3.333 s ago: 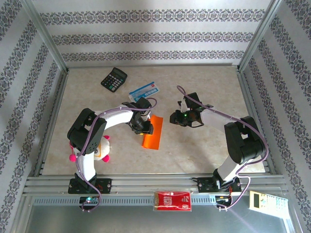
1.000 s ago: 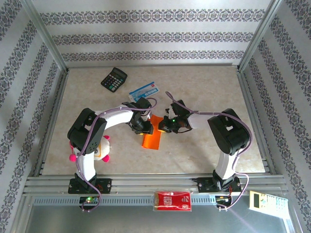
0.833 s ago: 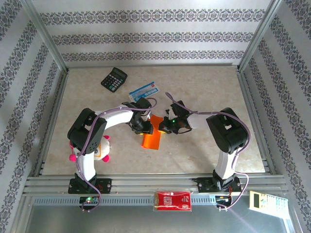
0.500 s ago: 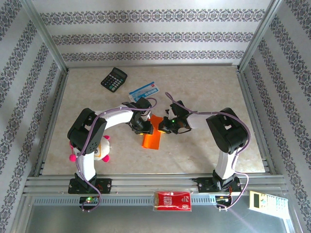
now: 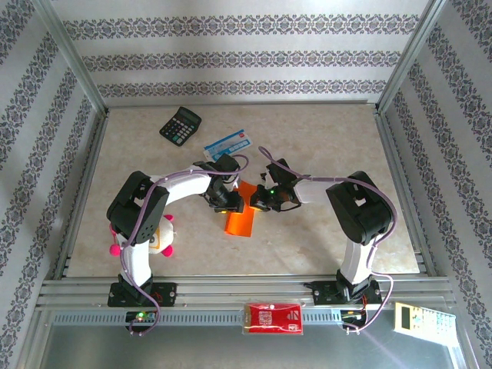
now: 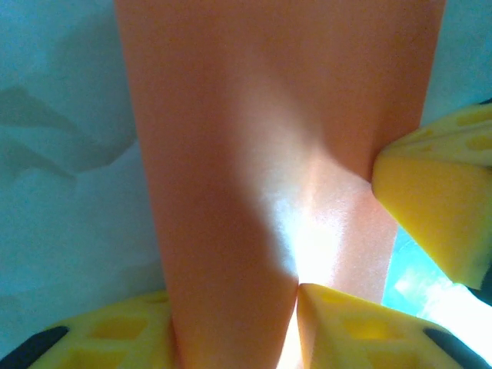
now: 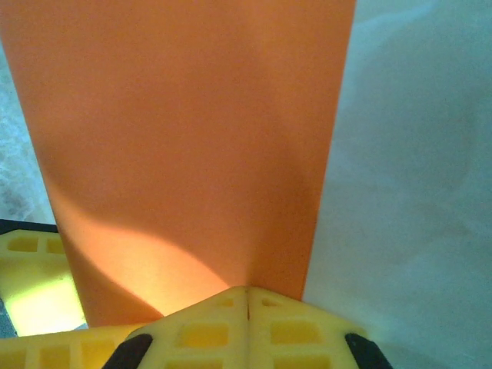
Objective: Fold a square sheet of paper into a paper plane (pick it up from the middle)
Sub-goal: Hold the paper at the center of the table.
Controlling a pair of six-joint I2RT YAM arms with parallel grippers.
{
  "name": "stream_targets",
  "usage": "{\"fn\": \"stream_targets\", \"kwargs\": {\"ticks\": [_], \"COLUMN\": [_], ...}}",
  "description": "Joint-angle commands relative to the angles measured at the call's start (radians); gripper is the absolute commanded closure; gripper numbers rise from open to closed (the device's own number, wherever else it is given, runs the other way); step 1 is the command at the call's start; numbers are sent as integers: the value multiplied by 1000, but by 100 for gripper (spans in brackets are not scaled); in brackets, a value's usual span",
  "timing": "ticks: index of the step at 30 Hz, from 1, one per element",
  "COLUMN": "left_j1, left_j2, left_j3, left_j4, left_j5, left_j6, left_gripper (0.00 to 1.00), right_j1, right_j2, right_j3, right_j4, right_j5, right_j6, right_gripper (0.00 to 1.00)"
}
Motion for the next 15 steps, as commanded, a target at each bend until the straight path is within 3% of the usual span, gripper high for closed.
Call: {"fn": "stream_targets", "kwargs": {"ticks": [1,15], "left_j1": [8,18], "left_j2": [17,-145], "left_j3": [-11,-4], "left_j4": [-67,-69], "left_j5": [-92,-60], "left_j6": [3,-21], "left_gripper": [52,41], "right_j1": [12,17], "right_j2": [81,88], "right_j3": [-38,-42], "right_j4": [-149,-152], "right_j5": [156,173], "right_j6": [-15,-16], "right_gripper": [100,100]}}
